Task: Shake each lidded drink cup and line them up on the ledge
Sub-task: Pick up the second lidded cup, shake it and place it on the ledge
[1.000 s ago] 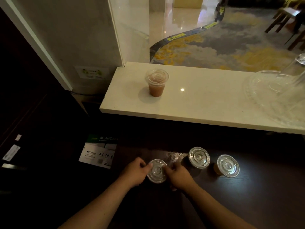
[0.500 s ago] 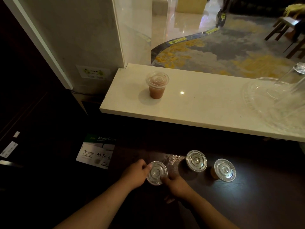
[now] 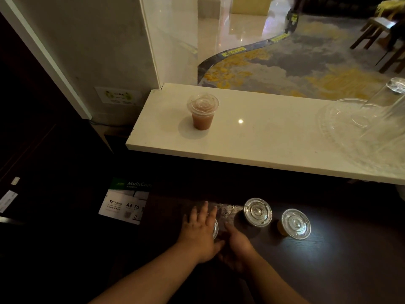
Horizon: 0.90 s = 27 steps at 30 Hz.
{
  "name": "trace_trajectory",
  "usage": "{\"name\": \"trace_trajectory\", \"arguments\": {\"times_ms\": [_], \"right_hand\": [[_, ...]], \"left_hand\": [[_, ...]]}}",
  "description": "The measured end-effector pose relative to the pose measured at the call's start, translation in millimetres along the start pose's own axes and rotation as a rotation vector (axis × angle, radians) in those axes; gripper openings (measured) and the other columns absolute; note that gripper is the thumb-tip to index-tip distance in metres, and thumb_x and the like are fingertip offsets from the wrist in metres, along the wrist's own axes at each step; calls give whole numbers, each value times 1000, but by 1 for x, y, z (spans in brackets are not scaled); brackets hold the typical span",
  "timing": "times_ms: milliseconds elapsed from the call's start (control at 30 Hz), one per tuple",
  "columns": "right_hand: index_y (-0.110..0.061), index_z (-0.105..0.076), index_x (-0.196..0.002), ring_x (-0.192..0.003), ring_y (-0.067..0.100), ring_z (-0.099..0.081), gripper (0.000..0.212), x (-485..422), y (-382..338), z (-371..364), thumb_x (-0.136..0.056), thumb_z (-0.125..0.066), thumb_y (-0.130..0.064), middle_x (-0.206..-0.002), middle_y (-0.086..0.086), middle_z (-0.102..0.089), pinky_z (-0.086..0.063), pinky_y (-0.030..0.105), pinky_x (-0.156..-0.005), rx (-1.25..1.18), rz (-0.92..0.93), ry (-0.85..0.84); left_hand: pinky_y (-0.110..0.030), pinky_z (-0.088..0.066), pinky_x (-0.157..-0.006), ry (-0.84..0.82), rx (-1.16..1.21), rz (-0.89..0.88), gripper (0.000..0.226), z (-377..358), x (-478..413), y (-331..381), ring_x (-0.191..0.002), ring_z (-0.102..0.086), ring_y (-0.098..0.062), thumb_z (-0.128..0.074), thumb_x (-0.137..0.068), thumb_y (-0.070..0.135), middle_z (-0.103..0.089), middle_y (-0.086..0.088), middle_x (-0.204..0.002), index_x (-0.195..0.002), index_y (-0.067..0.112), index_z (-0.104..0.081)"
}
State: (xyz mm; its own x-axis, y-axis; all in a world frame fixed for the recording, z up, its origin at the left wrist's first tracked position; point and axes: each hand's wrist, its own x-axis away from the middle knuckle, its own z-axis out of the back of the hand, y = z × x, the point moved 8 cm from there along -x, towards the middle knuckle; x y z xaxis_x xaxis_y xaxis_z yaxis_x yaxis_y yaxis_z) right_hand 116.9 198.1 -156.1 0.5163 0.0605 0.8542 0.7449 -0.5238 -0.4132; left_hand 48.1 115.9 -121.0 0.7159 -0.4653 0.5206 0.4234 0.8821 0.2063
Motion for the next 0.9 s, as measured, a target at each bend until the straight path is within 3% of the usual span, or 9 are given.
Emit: {"name": "trace_trajectory", "arguments": {"times_ms": [100, 167, 267, 400, 467, 567, 633, 700, 900], "right_hand": [[1, -65, -122, -57, 21, -72, 55, -5, 2, 1, -108, -29, -39, -82, 15, -77, -55, 27, -47, -102, 2, -15], [-1, -64, -123, -57, 19, -64, 54, -9, 4, 2, -106, -31, -40, -75, 10, -71, -51, 27, -51, -90, -10, 9], [-4, -65, -116, -62, 20, -58, 47, -5, -1, -3, -104, -38, -40, -78, 11, -65, -46, 29, -59, -37, -7, -20], [-7, -69, -122, -66, 27, -71, 45, 22, -47, -17, -101, -51, -42, -98, 17, -73, -60, 32, -56, -12, 66, -121], [-3, -68, -125, -57, 22, -68, 46, 50, -85, -29, -98, -60, -39, -93, 16, -71, -58, 28, -48, -16, 161, -199], [-2, -65, -121, -60, 24, -65, 35, 104, -152, -44, -96, -65, -25, -92, 18, -71, -56, 28, -51, 83, 451, -194], [-5, -64, -122, -76, 29, -69, 30, 146, -192, -57, -94, -67, -15, -103, 23, -70, -59, 36, -62, 160, 645, -186], [-10, -65, -122, -92, 32, -70, 31, 186, -227, -71, -91, -70, -10, -115, 25, -68, -58, 44, -75, 222, 793, -193], [-2, -62, -126, -72, 34, -65, 40, 302, -310, -113, -89, -68, -15, -104, 26, -68, -59, 37, -63, 232, 968, -304]], "left_hand": [[-60, -18, -126, -44, -91, 25, 98, -8, -7, -2, -159, -1, -43, -48, -97, 66, 16, -11, -175, -165, 27, 11], [-53, -33, -122, -30, -40, -5, 94, -2, -9, -5, -154, -17, -41, -58, -95, 59, -4, -12, -175, -166, 27, -5], [-39, -46, -111, 97, 294, -9, 75, 22, -6, -15, -135, -44, -27, -74, -83, 44, -39, -2, -154, -150, 35, -40], [-24, -50, -98, 193, 821, -51, 62, 76, 13, -17, -118, -58, -9, -82, -79, 36, -53, 3, -139, -134, 40, -55], [-21, -50, -98, 240, 943, -99, 67, 115, 24, -18, -117, -62, -6, -80, -73, 51, -59, 4, -136, -135, 43, -55], [-37, -61, -92, 162, 1154, -68, 57, 169, 42, -19, -103, -72, -18, -64, -79, 75, -68, 1, -127, -126, 43, -58], [-42, -65, -76, 44, 1290, -51, 46, 200, 50, -15, -89, -77, -31, -52, -94, 70, -73, -8, -122, -126, 38, -61], [-42, -63, -69, 50, 1352, -125, 49, 241, 59, -8, -81, -77, -32, -58, -95, 64, -74, -14, -122, -130, 30, -63], [-40, -64, -83, 257, 1277, -549, 69, 390, 114, 24, -112, -75, -25, -86, -74, 31, -63, -4, -139, -137, 35, -60]]}}
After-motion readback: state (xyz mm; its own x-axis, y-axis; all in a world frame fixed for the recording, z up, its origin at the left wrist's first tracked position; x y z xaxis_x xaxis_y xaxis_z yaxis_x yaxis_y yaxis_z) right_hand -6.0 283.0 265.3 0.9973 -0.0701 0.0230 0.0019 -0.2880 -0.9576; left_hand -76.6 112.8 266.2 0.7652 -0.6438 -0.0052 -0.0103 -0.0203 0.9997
